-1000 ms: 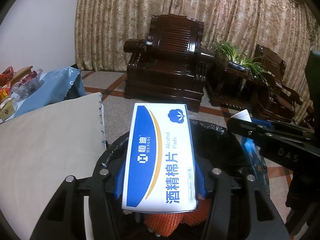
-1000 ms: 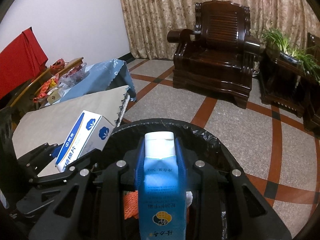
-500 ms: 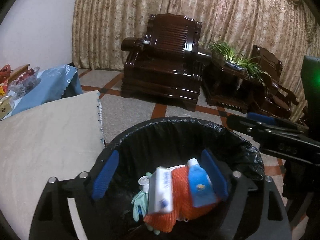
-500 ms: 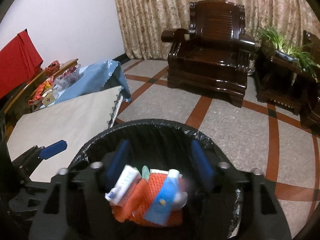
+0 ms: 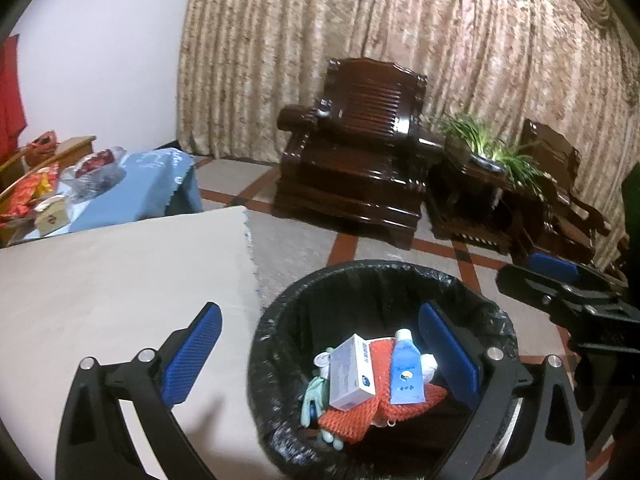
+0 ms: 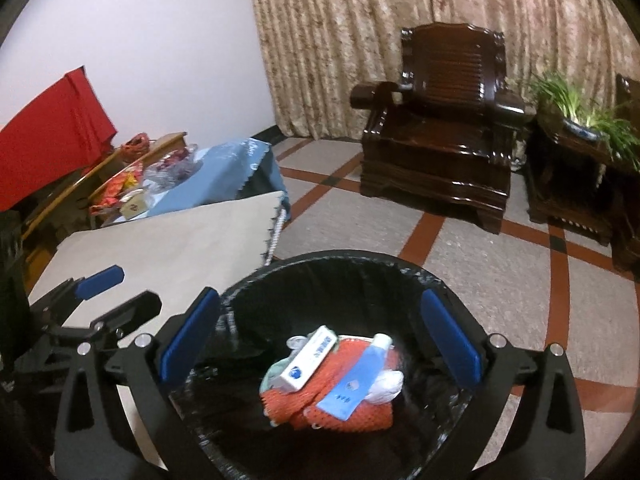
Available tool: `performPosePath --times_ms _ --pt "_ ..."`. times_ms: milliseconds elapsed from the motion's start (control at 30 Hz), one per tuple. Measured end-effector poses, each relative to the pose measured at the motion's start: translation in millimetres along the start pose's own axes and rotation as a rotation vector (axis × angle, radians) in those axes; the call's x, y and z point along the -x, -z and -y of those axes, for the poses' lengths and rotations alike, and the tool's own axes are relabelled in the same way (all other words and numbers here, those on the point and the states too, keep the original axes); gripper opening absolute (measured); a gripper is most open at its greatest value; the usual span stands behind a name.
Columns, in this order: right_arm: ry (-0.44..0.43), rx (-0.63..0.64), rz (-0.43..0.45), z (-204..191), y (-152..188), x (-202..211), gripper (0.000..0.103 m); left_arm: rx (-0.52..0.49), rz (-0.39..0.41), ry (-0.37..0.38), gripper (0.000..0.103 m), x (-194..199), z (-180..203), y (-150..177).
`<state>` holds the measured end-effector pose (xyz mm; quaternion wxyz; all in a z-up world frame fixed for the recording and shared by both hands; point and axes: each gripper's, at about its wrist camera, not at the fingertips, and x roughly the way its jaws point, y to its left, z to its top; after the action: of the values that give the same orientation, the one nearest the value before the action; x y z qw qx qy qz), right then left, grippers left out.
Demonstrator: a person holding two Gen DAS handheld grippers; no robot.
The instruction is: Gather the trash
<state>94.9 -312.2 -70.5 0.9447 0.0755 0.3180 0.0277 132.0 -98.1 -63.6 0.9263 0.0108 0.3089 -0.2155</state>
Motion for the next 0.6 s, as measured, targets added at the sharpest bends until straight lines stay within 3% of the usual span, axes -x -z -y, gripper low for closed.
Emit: performPosePath --times_ms 233,600 --pt "-0.04 0.031 0.037 -24.8 -1.9 32.3 0.098 0.051 0.04 -0.056 0.097 37.8 -9.2 0.5" --pt "-0.081 0.086 0.089 -56.9 -5.0 73.9 0.098 0.065 0.106 -0.087 0.097 86.1 -10.1 -4.0"
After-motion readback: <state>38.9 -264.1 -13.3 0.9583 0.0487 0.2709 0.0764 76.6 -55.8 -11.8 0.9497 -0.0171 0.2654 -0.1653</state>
